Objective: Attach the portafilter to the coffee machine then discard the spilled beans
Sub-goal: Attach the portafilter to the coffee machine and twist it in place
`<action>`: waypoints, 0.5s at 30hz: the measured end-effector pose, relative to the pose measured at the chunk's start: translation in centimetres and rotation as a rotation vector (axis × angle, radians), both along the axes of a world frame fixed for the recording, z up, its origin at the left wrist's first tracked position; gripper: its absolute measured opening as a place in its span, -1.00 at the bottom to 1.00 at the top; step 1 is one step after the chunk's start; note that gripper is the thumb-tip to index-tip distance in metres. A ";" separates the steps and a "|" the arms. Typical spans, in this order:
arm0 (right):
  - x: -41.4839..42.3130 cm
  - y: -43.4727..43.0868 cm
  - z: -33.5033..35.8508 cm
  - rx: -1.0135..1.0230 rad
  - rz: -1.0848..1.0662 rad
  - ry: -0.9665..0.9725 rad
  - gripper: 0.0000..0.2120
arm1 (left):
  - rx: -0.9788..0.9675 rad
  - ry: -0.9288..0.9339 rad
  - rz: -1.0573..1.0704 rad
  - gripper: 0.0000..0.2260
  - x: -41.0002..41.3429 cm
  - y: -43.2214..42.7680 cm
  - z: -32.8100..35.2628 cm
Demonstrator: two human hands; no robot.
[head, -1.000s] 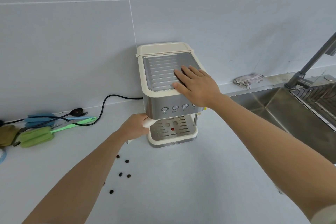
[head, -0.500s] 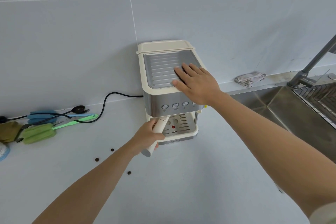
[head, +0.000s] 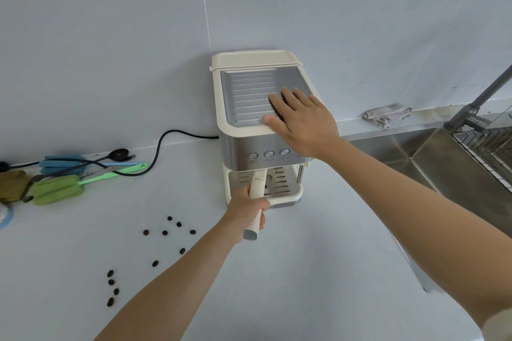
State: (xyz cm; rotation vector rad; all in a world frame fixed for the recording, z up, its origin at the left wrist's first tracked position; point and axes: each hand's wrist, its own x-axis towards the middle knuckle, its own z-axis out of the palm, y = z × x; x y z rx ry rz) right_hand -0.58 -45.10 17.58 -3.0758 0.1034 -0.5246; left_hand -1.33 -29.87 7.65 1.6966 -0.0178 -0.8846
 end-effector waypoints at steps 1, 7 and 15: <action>-0.1 0.0 0.0 0.002 -0.001 -0.008 -0.18 | 0.011 -0.012 0.007 -0.79 -0.1 -0.2 0.0; -0.4 0.0 0.0 0.017 -0.019 -0.068 -0.24 | 0.066 -0.085 0.043 -0.71 -1.0 -1.4 -0.2; -0.5 0.2 -0.1 0.028 -0.048 -0.051 -0.23 | 0.110 -0.109 0.086 -0.70 -1.6 -2.1 -0.2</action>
